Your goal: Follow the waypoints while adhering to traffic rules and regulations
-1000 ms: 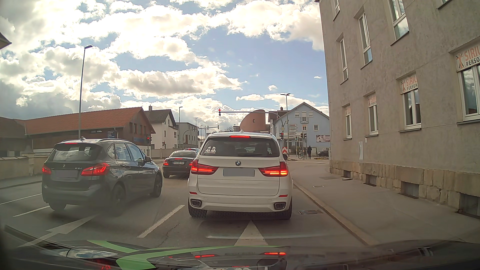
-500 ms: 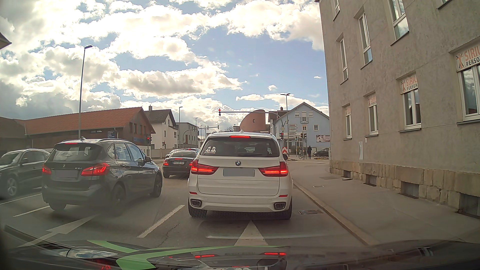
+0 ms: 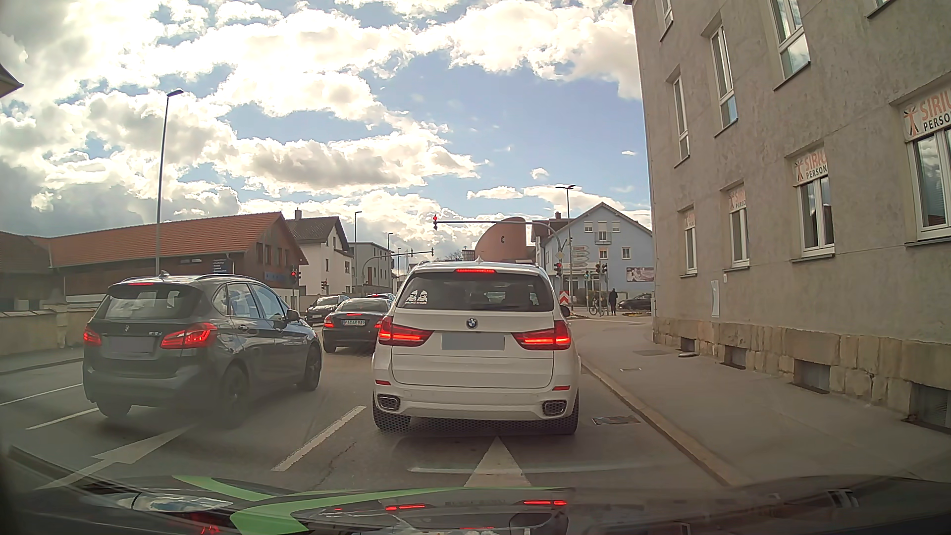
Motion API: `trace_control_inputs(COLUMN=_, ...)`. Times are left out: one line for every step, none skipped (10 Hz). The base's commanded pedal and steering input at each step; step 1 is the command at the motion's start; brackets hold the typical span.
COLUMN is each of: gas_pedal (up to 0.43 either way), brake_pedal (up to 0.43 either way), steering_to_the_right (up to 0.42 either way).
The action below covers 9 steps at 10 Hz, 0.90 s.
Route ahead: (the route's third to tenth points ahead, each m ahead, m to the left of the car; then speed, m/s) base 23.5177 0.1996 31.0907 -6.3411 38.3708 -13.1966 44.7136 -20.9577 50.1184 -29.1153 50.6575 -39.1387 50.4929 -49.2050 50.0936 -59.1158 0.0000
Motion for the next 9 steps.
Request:
trace_control_inputs(gas_pedal=0.000, brake_pedal=0.293, steering_to_the_right=-0.004)
trace_control_inputs(gas_pedal=0.000, brake_pedal=0.299, steering_to_the_right=-0.004)
trace_control_inputs(gas_pedal=0.000, brake_pedal=0.293, steering_to_the_right=-0.004)
trace_control_inputs(gas_pedal=0.000, brake_pedal=0.293, steering_to_the_right=-0.004)
trace_control_inputs(gas_pedal=0.000, brake_pedal=0.299, steering_to_the_right=-0.004)
trace_control_inputs(gas_pedal=0.000, brake_pedal=0.293, steering_to_the_right=-0.004)
trace_control_inputs(gas_pedal=0.000, brake_pedal=0.293, steering_to_the_right=-0.004)
trace_control_inputs(gas_pedal=0.000, brake_pedal=0.299, steering_to_the_right=-0.004)
trace_control_inputs(gas_pedal=0.000, brake_pedal=0.293, steering_to_the_right=-0.004)
